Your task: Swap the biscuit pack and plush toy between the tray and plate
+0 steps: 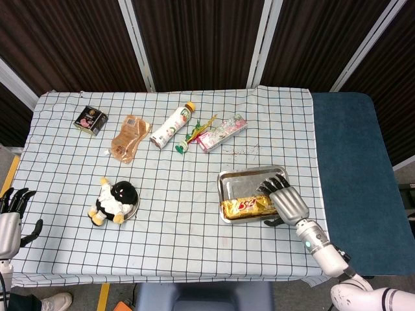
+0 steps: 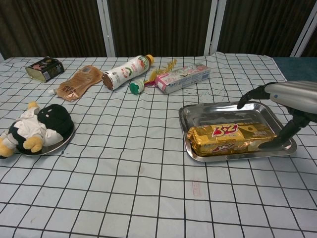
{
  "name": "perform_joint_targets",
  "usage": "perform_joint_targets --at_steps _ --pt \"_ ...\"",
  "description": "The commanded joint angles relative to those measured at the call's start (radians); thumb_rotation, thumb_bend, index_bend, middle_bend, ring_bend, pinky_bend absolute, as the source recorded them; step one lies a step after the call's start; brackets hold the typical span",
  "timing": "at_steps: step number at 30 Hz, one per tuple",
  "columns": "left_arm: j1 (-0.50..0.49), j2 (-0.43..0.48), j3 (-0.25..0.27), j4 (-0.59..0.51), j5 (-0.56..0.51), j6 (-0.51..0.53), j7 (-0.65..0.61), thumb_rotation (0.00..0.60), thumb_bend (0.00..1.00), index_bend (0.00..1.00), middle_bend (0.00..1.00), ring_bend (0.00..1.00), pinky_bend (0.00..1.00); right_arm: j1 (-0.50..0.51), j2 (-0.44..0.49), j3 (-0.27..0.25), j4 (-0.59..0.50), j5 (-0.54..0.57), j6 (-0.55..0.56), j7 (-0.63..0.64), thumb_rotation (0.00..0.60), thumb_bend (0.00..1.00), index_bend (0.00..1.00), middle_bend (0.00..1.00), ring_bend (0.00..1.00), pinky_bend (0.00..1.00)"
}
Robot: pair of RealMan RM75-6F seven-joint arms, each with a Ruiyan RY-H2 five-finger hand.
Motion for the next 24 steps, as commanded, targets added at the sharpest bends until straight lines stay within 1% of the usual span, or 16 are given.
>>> perform_joint_targets --at_steps 1,9,12,15,19,22,23,24 --pt "-0.002 0.001 0.002 -0.002 0.000 -0.006 -0.001 0.600 0.38 0.18 0.13 0.06 0.16 0.042 -0.044 0.017 0.028 0.061 -0.035 -0.048 0.600 0.08 0.34 0.27 0.21 0.15" --pt "-0.002 0.008 -0.003 -0.003 -0.014 -0.014 -0.013 0.600 0.37 0.19 0.13 0.06 0.16 0.111 -0.113 0.019 0.079 0.141 -0.065 -0.093 0.600 0.08 0.36 0.27 0.23 0.16" --pt "0.000 0.011 -0.008 -0.003 -0.023 -0.014 -0.020 0.600 0.37 0.19 0.13 0.06 0.16 0.133 -0.139 0.019 0.103 0.163 -0.065 -0.109 0.600 0.08 0.39 0.27 0.26 0.19" --pt "0.001 0.013 -0.012 -0.001 -0.030 -0.013 -0.028 0.600 0.37 0.19 0.13 0.06 0.16 0.148 -0.163 0.017 0.124 0.176 -0.058 -0.119 0.600 0.08 0.42 0.30 0.30 0.23" --pt "0.000 0.016 -0.017 0.001 -0.040 -0.018 -0.037 0.600 0.37 0.19 0.13 0.06 0.16 0.167 -0.185 0.015 0.150 0.202 -0.061 -0.123 0.600 0.08 0.45 0.32 0.33 0.26" --pt "0.000 0.018 -0.020 0.000 -0.047 -0.022 -0.042 0.600 0.37 0.19 0.13 0.06 0.16 0.178 -0.204 0.012 0.176 0.212 -0.053 -0.130 0.600 0.08 0.51 0.37 0.41 0.33" --pt "0.000 0.019 -0.021 0.000 -0.049 -0.022 -0.044 0.600 0.37 0.19 0.13 0.06 0.16 0.180 -0.210 0.012 0.184 0.213 -0.048 -0.130 0.600 0.08 0.55 0.40 0.45 0.36" --pt "0.000 0.020 -0.021 -0.001 -0.051 -0.023 -0.045 0.600 0.37 0.19 0.13 0.06 0.16 0.181 -0.218 0.011 0.195 0.209 -0.035 -0.131 0.600 0.09 0.61 0.45 0.51 0.41"
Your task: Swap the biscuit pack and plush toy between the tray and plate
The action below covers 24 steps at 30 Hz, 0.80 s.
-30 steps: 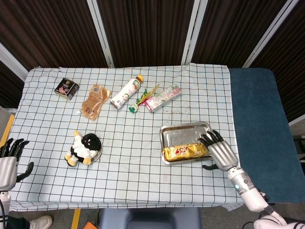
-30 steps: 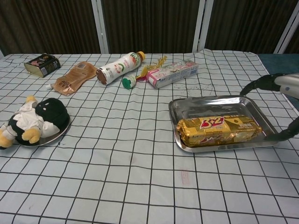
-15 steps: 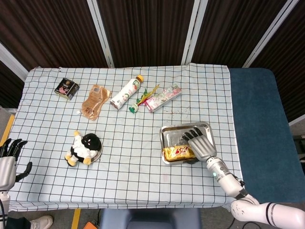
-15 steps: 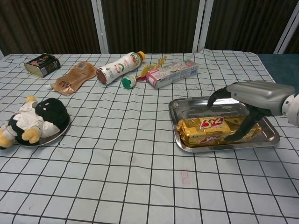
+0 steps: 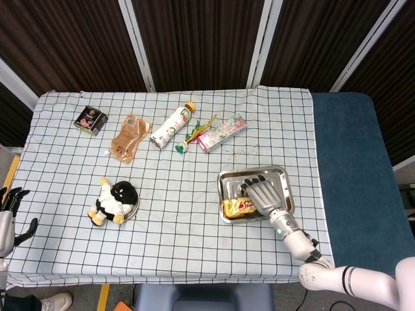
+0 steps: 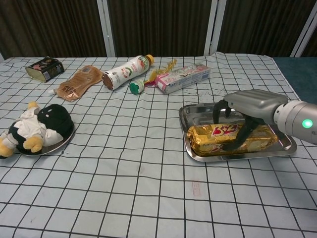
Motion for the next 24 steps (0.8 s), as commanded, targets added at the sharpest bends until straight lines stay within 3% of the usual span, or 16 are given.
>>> perform_joint_targets --at_steps 1,4,7,16,24 --pt "0.000 0.002 -0.001 -0.001 -0.002 -0.002 -0.003 0.600 0.37 0.19 0.13 0.06 0.16 0.005 -0.024 -0.003 0.028 -0.007 0.030 0.000 0.600 0.11 0.68 0.52 0.60 0.47" --pt "0.001 0.005 0.000 -0.003 -0.001 -0.003 -0.009 0.600 0.37 0.19 0.13 0.06 0.16 -0.002 -0.054 -0.003 0.061 -0.054 0.087 0.027 0.600 0.17 0.84 0.65 0.76 0.57" --pt "0.000 0.006 0.002 -0.005 -0.001 -0.006 -0.011 0.600 0.37 0.20 0.13 0.06 0.16 -0.005 -0.085 0.003 0.094 -0.122 0.146 0.079 0.600 0.20 0.92 0.72 0.83 0.63" --pt "-0.003 0.014 0.004 -0.013 -0.001 -0.018 -0.014 0.600 0.37 0.20 0.14 0.06 0.16 0.097 -0.200 0.086 0.236 -0.216 0.155 0.202 0.600 0.21 0.93 0.73 0.84 0.67" --pt "-0.003 0.016 0.005 -0.008 0.009 -0.013 -0.028 0.600 0.37 0.20 0.14 0.06 0.16 0.289 -0.392 0.157 0.534 -0.231 0.024 0.333 0.600 0.21 0.93 0.73 0.84 0.67"
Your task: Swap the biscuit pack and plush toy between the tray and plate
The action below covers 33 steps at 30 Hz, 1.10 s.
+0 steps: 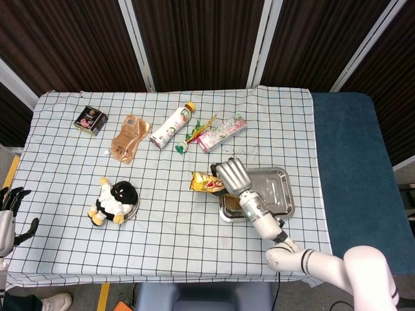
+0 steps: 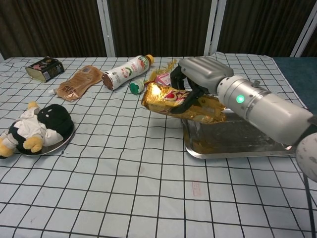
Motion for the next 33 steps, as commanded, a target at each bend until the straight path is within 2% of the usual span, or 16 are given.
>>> perform_joint_targets --at_steps 1,5,11,15,17,19,20,21,24,25,26,29,33 --pt "-0.001 0.000 0.004 0.003 0.006 -0.004 -0.003 0.600 0.37 0.20 0.14 0.06 0.16 0.123 -0.127 0.044 0.184 -0.018 -0.086 0.097 0.600 0.21 0.93 0.73 0.84 0.67" --pt "-0.008 0.002 0.013 0.009 0.012 -0.026 -0.016 0.600 0.37 0.20 0.14 0.06 0.16 0.219 -0.224 0.061 0.348 -0.039 -0.123 0.167 0.600 0.21 0.93 0.73 0.84 0.67" --pt "-0.015 0.002 0.020 0.014 0.017 -0.046 -0.032 0.600 0.37 0.20 0.14 0.06 0.16 0.345 -0.346 0.082 0.571 -0.070 -0.117 0.258 0.600 0.21 0.93 0.73 0.84 0.68" --pt "-0.014 0.005 0.024 0.013 0.020 -0.049 -0.040 0.600 0.37 0.20 0.14 0.06 0.16 0.385 -0.392 0.092 0.657 -0.069 -0.102 0.289 0.600 0.21 0.93 0.73 0.84 0.68" --pt "-0.014 0.005 0.024 0.013 0.020 -0.049 -0.041 0.600 0.37 0.20 0.14 0.06 0.16 0.386 -0.399 0.085 0.676 -0.070 -0.098 0.294 0.600 0.21 0.89 0.73 0.80 0.68" --pt "-0.014 0.006 0.025 0.011 0.019 -0.050 -0.038 0.600 0.37 0.20 0.14 0.06 0.16 0.379 -0.395 0.076 0.682 -0.070 -0.107 0.303 0.600 0.21 0.76 0.64 0.63 0.64" --pt "-0.015 0.006 0.025 0.010 0.019 -0.050 -0.036 0.600 0.37 0.20 0.14 0.06 0.16 0.375 -0.389 0.074 0.678 -0.068 -0.115 0.312 0.600 0.21 0.64 0.54 0.49 0.56" --pt "-0.015 0.005 0.026 0.009 0.019 -0.049 -0.032 0.600 0.37 0.20 0.14 0.06 0.16 0.369 -0.379 0.071 0.671 -0.064 -0.132 0.324 0.600 0.21 0.57 0.47 0.40 0.51" --pt "-0.016 0.002 0.026 0.008 0.020 -0.047 -0.020 0.600 0.37 0.20 0.14 0.06 0.16 0.351 -0.339 0.063 0.630 -0.052 -0.191 0.357 0.600 0.18 0.30 0.20 0.10 0.22" --pt "-0.016 0.001 0.027 0.008 0.019 -0.047 -0.016 0.600 0.37 0.20 0.14 0.06 0.16 0.344 -0.325 0.060 0.613 -0.050 -0.202 0.367 0.600 0.16 0.22 0.13 0.04 0.14" --pt "-0.017 0.000 0.028 0.008 0.019 -0.048 -0.011 0.600 0.37 0.20 0.14 0.06 0.16 0.333 -0.305 0.054 0.589 -0.050 -0.210 0.381 0.600 0.14 0.15 0.06 0.01 0.08" --pt "-0.019 -0.003 0.030 0.007 0.017 -0.053 0.000 0.600 0.37 0.20 0.14 0.06 0.16 0.301 -0.250 0.033 0.523 -0.060 -0.213 0.409 0.600 0.11 0.02 0.00 0.00 0.01" --pt "-0.022 -0.003 0.035 0.003 0.023 -0.056 0.009 0.600 0.37 0.20 0.14 0.06 0.16 0.247 -0.161 0.004 0.405 -0.080 -0.168 0.410 0.600 0.09 0.00 0.00 0.00 0.00"
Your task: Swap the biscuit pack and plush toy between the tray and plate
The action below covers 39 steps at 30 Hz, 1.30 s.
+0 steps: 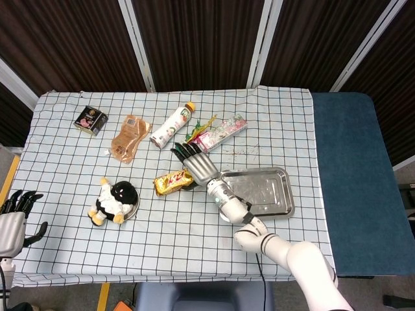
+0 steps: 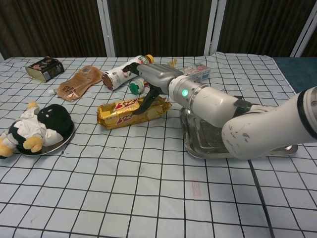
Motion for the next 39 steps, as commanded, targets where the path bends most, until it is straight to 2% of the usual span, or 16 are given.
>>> perform_joint_targets --at_steps 1,5,9,10,12,14,18,21,25,29,34,39 --pt "-0.001 0.000 0.002 -0.002 0.004 0.001 0.003 0.600 0.37 0.20 0.14 0.06 0.16 -0.072 0.107 -0.037 -0.139 -0.023 0.052 0.004 0.600 0.09 0.00 0.00 0.00 0.00" --pt "0.000 0.000 0.004 -0.005 0.009 0.005 0.005 0.600 0.37 0.20 0.14 0.06 0.16 -0.211 0.288 -0.080 -0.432 -0.013 0.160 -0.134 0.600 0.09 0.00 0.00 0.00 0.00" --pt "0.001 -0.003 0.004 -0.011 0.012 0.012 0.012 0.600 0.37 0.19 0.15 0.06 0.16 -0.425 0.564 -0.184 -0.846 0.013 0.336 -0.398 0.600 0.09 0.00 0.00 0.00 0.00" --pt "0.002 -0.006 0.002 -0.013 0.012 0.017 0.015 0.600 0.37 0.17 0.15 0.06 0.16 -0.470 0.623 -0.210 -0.917 0.012 0.379 -0.434 0.600 0.09 0.00 0.00 0.00 0.00" --pt "0.003 -0.014 -0.004 -0.016 0.011 0.029 0.018 0.600 0.37 0.13 0.15 0.06 0.16 -0.567 0.731 -0.261 -1.036 -0.002 0.480 -0.456 0.600 0.09 0.00 0.00 0.00 0.00" --pt "0.001 -0.022 -0.007 -0.018 0.010 0.033 0.021 0.600 0.37 0.10 0.15 0.06 0.16 -0.653 0.813 -0.309 -1.088 -0.031 0.563 -0.405 0.600 0.09 0.00 0.00 0.00 0.00" --pt "-0.007 -0.032 -0.007 -0.031 -0.002 0.017 0.047 0.600 0.37 0.09 0.15 0.06 0.16 -0.777 0.899 -0.379 -1.087 -0.059 0.667 -0.374 0.600 0.09 0.00 0.00 0.00 0.00" --pt "-0.020 -0.033 -0.006 -0.046 -0.013 -0.007 0.076 0.600 0.37 0.08 0.14 0.06 0.16 -0.852 0.893 -0.396 -1.049 -0.066 0.749 -0.408 0.600 0.07 0.00 0.00 0.00 0.00" --pt "-0.039 -0.029 -0.009 -0.080 -0.019 -0.031 0.103 0.600 0.37 0.05 0.12 0.06 0.16 -0.927 0.838 -0.375 -0.972 -0.061 0.841 -0.383 0.600 0.06 0.00 0.00 0.00 0.00" --pt "-0.069 -0.025 -0.015 -0.123 -0.020 -0.066 0.131 0.600 0.37 0.00 0.03 0.01 0.16 -0.967 0.785 -0.326 -0.896 -0.044 0.887 -0.313 0.600 0.05 0.00 0.00 0.00 0.00" --pt "-0.132 -0.046 -0.032 -0.178 -0.080 -0.158 0.186 0.600 0.37 0.00 0.00 0.00 0.15 -0.989 0.787 -0.305 -0.882 -0.088 0.922 -0.240 0.600 0.05 0.00 0.00 0.00 0.00" --pt "-0.200 -0.117 -0.048 -0.177 -0.134 -0.236 0.237 0.600 0.37 0.00 0.00 0.00 0.13 -1.023 0.800 -0.304 -0.891 -0.149 0.980 -0.186 0.600 0.05 0.00 0.00 0.00 0.00"
